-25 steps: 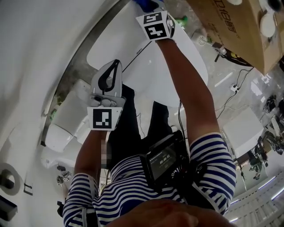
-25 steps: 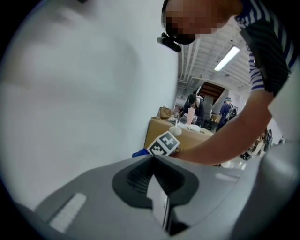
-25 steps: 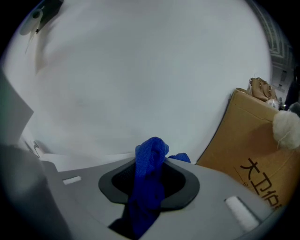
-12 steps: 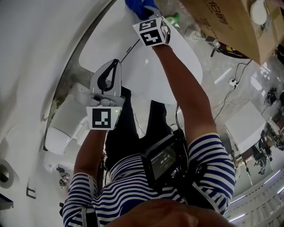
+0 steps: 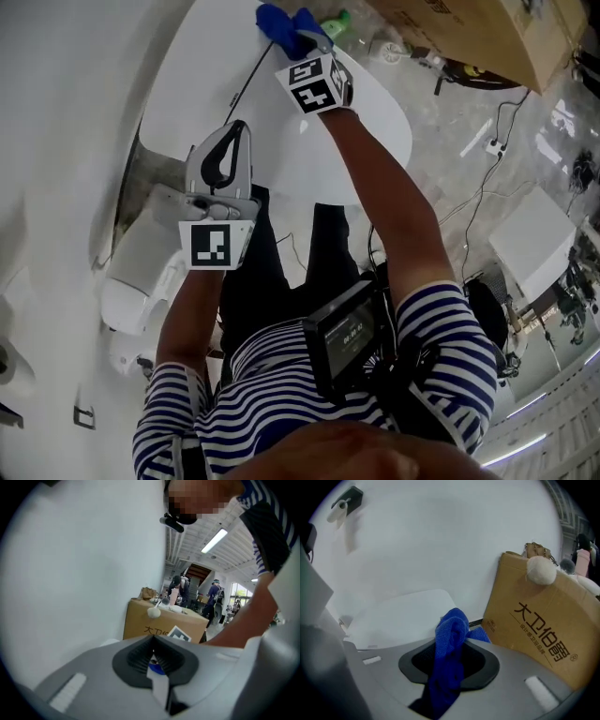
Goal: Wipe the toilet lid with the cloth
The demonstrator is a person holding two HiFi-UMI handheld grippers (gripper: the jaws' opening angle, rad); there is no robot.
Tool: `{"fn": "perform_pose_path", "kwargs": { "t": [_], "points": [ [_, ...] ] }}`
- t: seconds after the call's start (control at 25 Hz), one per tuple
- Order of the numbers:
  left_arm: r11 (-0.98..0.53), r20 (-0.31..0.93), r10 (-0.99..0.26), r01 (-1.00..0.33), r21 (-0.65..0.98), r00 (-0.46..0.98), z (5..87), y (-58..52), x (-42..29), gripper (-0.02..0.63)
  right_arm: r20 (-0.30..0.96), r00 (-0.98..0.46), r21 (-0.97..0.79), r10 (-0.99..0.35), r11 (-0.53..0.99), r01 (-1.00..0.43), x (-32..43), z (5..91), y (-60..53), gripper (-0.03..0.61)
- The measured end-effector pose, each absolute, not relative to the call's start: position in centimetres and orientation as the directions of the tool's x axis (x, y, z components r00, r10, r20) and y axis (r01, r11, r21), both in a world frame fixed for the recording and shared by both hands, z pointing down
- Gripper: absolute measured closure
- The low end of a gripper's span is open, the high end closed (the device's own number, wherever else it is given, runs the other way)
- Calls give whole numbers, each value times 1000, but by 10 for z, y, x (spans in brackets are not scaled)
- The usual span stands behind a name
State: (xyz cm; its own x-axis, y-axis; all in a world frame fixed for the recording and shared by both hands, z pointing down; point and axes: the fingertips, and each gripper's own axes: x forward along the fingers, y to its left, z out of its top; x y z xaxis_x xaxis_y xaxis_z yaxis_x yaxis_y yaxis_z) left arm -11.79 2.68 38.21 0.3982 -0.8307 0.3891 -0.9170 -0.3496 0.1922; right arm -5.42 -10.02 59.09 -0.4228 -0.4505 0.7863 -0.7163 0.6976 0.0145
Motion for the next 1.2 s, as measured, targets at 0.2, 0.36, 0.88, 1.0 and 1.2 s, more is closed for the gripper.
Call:
{"fn": "perform_pose_path", "kwargs": {
  "t": [0.2, 0.36, 0.88, 1.0, 1.2],
  "points": [
    [-404, 395, -803, -894, 193, 447, 382, 27, -71, 612, 797, -402, -2, -451, 664, -748, -2, 595, -79, 463],
    [-455, 393, -775, -869, 197, 495, 380, 30, -28, 612, 804, -378, -11, -459, 624, -781, 46, 596, -61, 463],
    [-600, 393, -676, -775, 198, 624, 381, 60, 113, 612, 817, -314, -33, -484, 504, -863, 191, 606, 12, 463],
    [-631, 389, -650, -749, 202, 653, 379, 65, 146, 612, 823, -298, -40, -483, 474, -880, 223, 608, 30, 463],
    [-673, 378, -620, -714, 195, 688, 371, 75, 189, 612, 834, -268, -41, -482, 429, -902, 269, 608, 59, 463]
  ]
}}
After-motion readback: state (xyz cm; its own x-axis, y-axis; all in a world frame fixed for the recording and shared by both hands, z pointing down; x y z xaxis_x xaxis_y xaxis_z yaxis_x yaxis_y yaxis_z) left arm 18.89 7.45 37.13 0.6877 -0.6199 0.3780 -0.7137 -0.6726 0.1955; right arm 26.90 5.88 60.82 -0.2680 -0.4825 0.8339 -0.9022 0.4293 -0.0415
